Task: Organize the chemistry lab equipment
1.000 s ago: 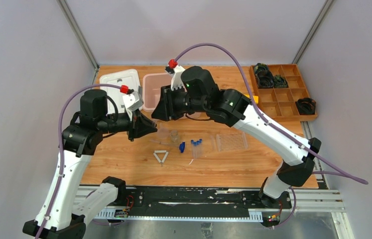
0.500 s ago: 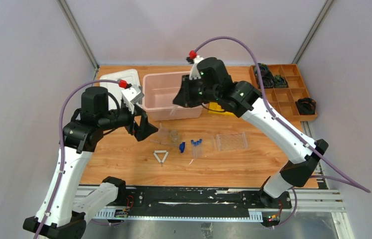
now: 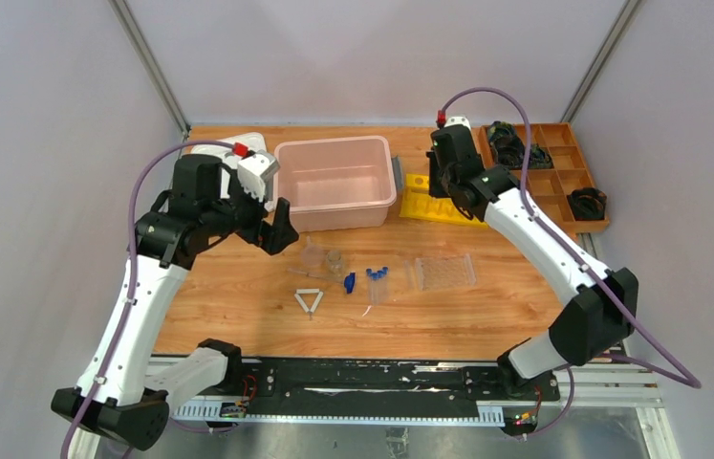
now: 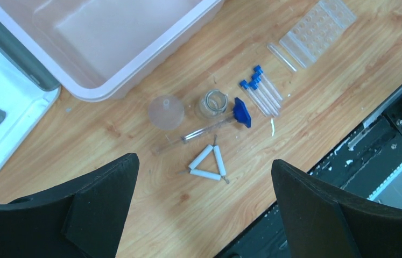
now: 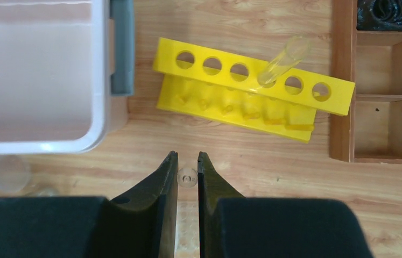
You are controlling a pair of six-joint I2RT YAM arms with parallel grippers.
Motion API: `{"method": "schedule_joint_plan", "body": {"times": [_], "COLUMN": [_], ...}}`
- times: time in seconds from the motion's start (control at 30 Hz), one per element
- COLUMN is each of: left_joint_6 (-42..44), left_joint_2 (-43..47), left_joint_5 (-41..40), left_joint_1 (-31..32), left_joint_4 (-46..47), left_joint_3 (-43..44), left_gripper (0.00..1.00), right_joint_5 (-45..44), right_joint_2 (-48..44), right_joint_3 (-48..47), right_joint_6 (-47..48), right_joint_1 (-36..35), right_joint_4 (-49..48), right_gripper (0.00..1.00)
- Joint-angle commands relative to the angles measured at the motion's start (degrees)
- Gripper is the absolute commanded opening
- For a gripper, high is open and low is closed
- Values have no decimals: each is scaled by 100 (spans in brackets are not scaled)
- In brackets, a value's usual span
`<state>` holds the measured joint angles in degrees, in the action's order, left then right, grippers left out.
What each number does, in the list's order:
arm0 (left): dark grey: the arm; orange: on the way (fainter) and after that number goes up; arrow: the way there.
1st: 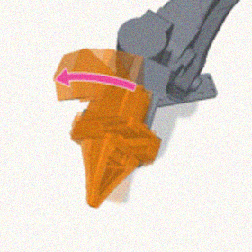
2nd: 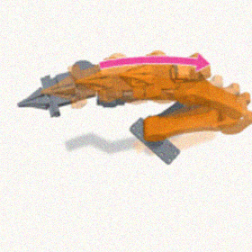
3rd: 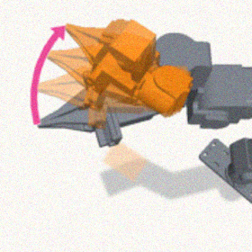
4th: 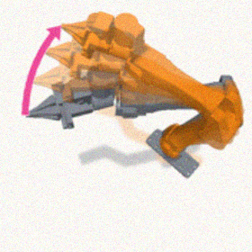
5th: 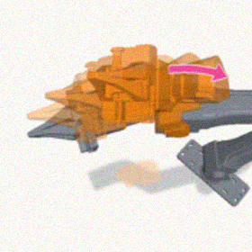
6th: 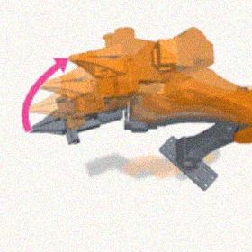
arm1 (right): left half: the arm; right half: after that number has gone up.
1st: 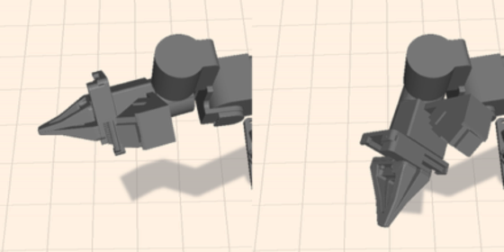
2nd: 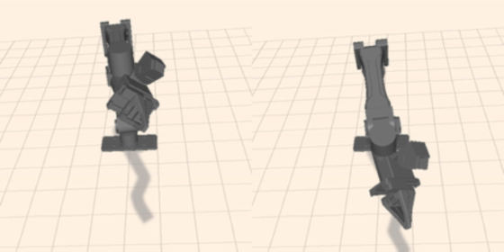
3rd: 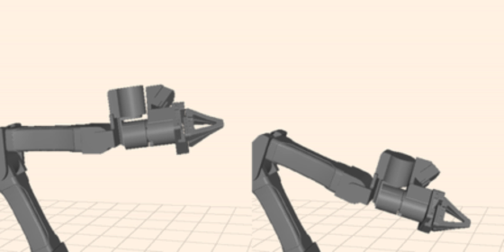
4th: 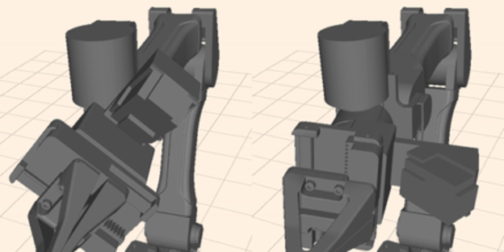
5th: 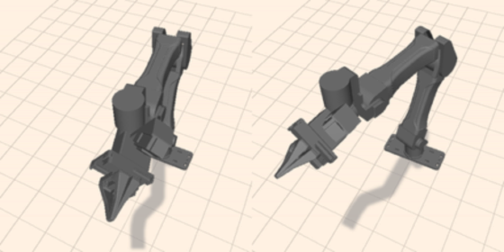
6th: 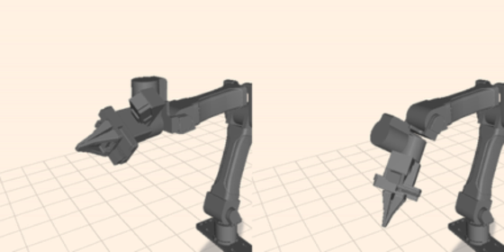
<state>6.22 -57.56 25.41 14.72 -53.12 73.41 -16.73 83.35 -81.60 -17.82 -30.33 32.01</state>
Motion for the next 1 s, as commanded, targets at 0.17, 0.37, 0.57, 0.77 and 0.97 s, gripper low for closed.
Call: {"method": "schedule_joint_plan", "body": {"times": [0.17,0.37,0.57,0.77,0.97], "left_joint_6": [291,426,616,644,725], "left_joint_2": [-401,-315,-377,-348,-335], "left_joint_5": [-218,-141,-27,7,69], "left_joint_1": [13,13,13,13,13], "left_joint_4": [-585,-619,-886,-919,-919], "left_joint_3": [374,323,382,402,374], "left_gripper": [100,100,100,100,100], "right_joint_5": [-231,-329,-327,-243,-183], "right_joint_2": [631,907,1108,1185,1249], "right_joint_3": [474,617,744,860,912], "right_joint_6": [482,430,402,352,316], "right_joint_1": [429,517,510,511,511], "right_joint_4": [-1741,-2140,-2315,-2412,-2447], "right_gripper": [0,0,0,0,0]}}
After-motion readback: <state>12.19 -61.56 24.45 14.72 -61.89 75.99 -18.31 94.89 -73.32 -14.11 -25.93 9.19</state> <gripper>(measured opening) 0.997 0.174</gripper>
